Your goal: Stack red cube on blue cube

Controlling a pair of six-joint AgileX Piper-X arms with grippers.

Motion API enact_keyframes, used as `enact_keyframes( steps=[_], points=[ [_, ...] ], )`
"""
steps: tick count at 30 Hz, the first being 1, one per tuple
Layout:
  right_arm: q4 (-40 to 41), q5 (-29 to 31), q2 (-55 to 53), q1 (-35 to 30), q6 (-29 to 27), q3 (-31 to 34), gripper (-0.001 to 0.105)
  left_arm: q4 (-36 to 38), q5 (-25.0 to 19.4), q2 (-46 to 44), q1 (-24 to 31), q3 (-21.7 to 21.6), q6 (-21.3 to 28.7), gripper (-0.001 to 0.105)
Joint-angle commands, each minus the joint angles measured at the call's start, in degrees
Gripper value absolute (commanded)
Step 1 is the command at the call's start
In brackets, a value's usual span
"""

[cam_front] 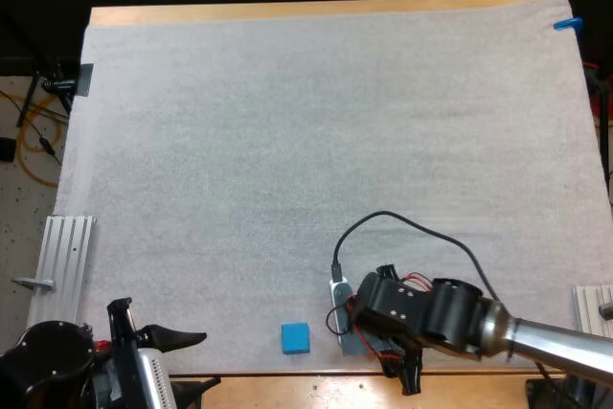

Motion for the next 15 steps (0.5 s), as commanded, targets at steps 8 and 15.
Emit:
enact_keyframes(
  steps=[8, 15],
  points=[
    [-3.99, -0.32, 5.3, 0.04, -1.07, 1.0, 0.069, 0.61, -0.1, 0.15, -0.14, -0.24, 0.42, 0.047],
    [-6.47, 0.74, 9.4, -2.75, -1.07, 1.0, 0.069, 0.61, -0.1, 0.15, -0.14, -0.24, 0.42, 0.047]
  ],
)
